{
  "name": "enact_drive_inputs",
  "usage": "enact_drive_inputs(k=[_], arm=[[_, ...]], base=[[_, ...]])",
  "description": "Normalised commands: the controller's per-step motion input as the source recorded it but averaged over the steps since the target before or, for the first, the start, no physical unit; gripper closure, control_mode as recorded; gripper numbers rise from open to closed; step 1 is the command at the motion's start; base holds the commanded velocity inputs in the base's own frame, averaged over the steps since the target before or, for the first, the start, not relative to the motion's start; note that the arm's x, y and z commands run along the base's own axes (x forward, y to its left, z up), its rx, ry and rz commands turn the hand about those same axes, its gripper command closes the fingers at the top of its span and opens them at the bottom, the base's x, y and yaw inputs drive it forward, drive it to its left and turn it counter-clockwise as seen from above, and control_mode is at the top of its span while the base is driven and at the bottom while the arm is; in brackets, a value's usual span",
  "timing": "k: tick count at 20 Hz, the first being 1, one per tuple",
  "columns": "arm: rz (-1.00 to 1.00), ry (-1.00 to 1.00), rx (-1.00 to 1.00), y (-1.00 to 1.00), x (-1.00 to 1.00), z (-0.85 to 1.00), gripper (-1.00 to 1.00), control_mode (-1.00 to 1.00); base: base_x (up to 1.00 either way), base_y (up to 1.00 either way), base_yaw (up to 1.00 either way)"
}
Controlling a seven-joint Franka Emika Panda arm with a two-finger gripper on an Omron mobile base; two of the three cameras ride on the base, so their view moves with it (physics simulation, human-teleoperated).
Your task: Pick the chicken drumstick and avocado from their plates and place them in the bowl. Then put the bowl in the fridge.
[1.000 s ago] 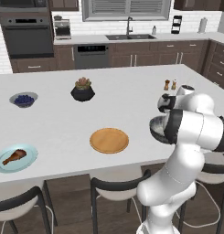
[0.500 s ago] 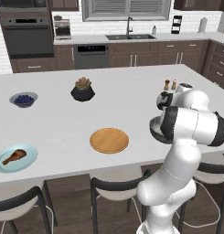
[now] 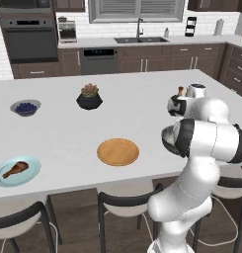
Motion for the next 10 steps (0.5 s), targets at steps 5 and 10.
enact_drive_inputs(k=[5, 10], arm=[[-0.10, -0.02, -0.10, 0.88, -0.54, 0.76, -1.00, -1.00], [-0.21, -0.06, 0.00, 0.88, -0.77, 0.81, -1.00, -1.00]], base=[[0.00, 0.00, 0.00], [0.00, 0.00, 0.00]])
